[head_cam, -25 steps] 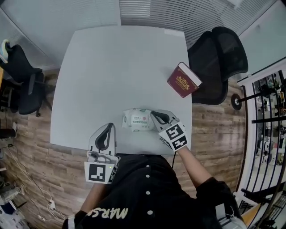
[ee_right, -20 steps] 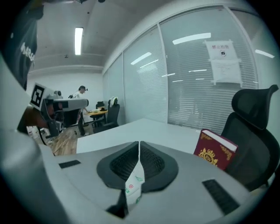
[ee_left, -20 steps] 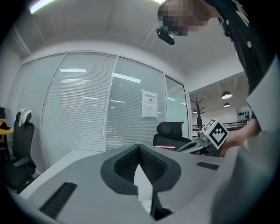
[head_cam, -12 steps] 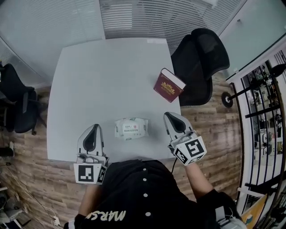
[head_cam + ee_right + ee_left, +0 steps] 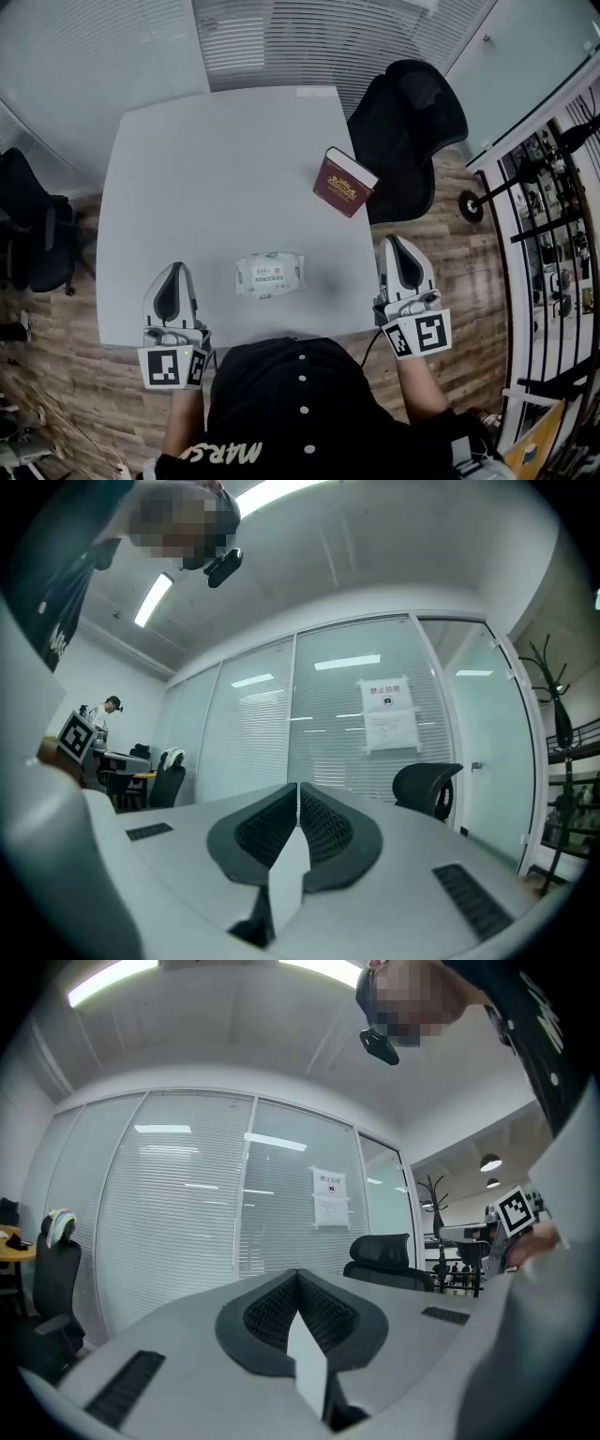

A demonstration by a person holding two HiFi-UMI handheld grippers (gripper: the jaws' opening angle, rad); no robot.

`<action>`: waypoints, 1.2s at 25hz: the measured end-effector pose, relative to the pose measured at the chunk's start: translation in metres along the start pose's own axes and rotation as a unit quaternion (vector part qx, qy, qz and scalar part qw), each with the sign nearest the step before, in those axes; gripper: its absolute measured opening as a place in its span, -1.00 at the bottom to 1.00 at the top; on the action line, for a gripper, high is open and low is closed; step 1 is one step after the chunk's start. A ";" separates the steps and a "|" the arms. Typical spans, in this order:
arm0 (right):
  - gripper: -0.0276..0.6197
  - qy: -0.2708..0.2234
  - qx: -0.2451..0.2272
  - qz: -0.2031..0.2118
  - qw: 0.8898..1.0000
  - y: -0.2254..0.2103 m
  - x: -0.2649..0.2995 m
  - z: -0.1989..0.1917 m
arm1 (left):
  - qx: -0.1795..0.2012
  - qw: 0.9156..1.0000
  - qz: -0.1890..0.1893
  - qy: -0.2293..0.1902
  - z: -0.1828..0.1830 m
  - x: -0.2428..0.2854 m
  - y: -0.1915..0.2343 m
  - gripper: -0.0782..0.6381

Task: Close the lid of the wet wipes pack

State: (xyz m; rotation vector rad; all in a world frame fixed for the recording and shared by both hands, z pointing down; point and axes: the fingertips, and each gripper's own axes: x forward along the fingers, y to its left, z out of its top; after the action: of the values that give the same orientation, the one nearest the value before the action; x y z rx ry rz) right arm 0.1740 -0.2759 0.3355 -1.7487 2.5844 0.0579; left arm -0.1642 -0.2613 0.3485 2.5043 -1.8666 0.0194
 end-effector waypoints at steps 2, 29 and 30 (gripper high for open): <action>-0.81 -0.009 -0.001 -0.016 1.000 -0.008 -0.005 0.004 | 0.002 1.000 0.003 -0.003 0.003 0.000 0.002 -0.76; -0.82 -0.019 -0.004 -0.023 1.000 -0.009 0.001 0.004 | 0.031 0.999 0.018 -0.004 0.012 -0.006 0.013 -0.76; -0.82 -0.018 -0.004 -0.022 1.000 -0.009 0.002 0.004 | 0.031 0.999 0.018 -0.005 0.012 -0.006 0.012 -0.76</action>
State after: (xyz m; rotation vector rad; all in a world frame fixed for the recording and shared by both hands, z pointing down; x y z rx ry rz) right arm 0.1814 -0.2808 0.3317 -1.7899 2.5226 0.0991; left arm -0.1777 -0.2595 0.3367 2.5152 -1.9432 0.0671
